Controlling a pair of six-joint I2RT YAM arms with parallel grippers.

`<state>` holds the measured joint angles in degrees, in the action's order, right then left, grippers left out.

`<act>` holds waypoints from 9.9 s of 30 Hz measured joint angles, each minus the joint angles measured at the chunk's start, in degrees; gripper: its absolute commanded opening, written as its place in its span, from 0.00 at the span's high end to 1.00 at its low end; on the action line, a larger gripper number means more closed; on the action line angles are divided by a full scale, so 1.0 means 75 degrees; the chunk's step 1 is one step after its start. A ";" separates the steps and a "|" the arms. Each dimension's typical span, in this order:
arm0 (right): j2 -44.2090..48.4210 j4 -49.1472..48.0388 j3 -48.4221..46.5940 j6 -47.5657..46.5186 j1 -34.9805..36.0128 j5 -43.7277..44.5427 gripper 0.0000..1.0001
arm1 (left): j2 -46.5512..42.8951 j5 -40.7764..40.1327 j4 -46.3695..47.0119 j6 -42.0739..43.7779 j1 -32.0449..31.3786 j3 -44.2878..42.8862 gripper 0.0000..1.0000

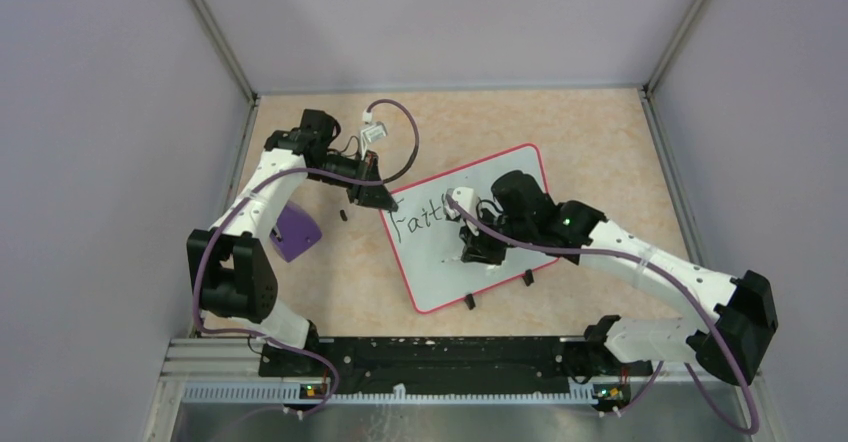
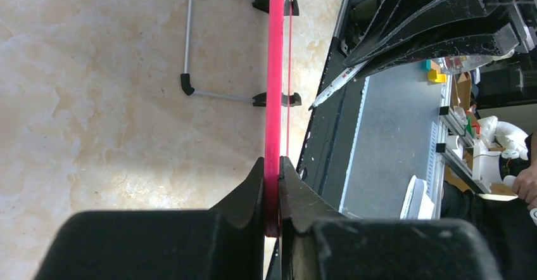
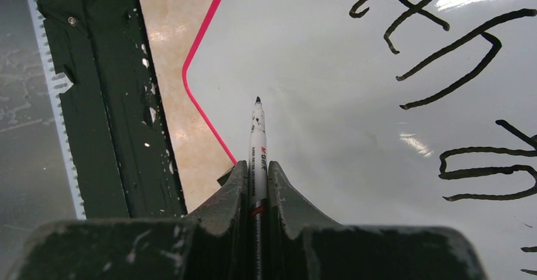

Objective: Write a sentence on the whiteboard

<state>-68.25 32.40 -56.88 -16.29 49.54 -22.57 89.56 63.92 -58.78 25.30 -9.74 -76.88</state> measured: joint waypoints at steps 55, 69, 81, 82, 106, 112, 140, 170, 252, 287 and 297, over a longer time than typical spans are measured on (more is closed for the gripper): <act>-0.0361 -0.0545 0.0070 0.0114 0.1521 0.1623 1.00 | 0.0000 0.0052 0.0236 -0.0219 0.0020 0.0111 1.00; -0.0606 -0.0551 -0.0090 0.0119 0.1559 0.2419 1.00 | 0.0009 0.0052 0.0242 -0.0216 0.0020 0.0111 1.00; -0.0866 -0.0673 -0.0289 0.0114 0.1731 0.2439 1.00 | 0.0009 0.0044 0.0242 -0.0210 0.0020 0.0111 1.00; -0.0901 -0.0667 -0.0289 0.0111 0.1763 0.2430 1.00 | 0.0009 0.0044 0.0245 -0.0207 0.0020 0.0111 1.00; -0.0542 -0.0417 0.0245 -0.0300 0.1874 0.2582 1.00 | 0.0009 0.0029 0.0242 -0.0207 0.0020 0.0111 1.00; -0.0443 -0.0300 0.0388 -0.0402 0.1874 0.2562 1.00 | 0.0009 0.0026 0.0239 -0.0207 0.0020 0.0111 1.00; -0.0501 -0.0117 -0.0090 -0.0350 0.1900 0.2157 1.00 | 0.0009 0.0038 0.0239 -0.0210 0.0020 0.0111 1.00; -0.0052 0.0268 -0.0073 -0.0227 0.0921 0.2597 1.00 | 0.0009 0.0047 0.0259 -0.0213 0.0017 0.0117 1.00; 0.0650 0.0685 0.0431 -0.0318 0.0746 0.2247 1.00 | 0.0012 0.0047 0.0254 -0.0213 0.0017 0.0117 1.00; -0.0012 0.0233 0.0210 0.0003 0.0740 0.2244 1.00 | 0.0012 0.0020 0.0256 -0.0213 0.0017 0.0117 1.00; -0.0073 0.0201 0.0239 -0.0064 0.0828 0.2151 1.00 | 0.0012 0.0020 0.0256 -0.0210 0.0017 0.0117 1.00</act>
<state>-68.79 33.91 -55.09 -16.78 55.75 -6.44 89.65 64.07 -56.86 23.73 -9.61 -76.01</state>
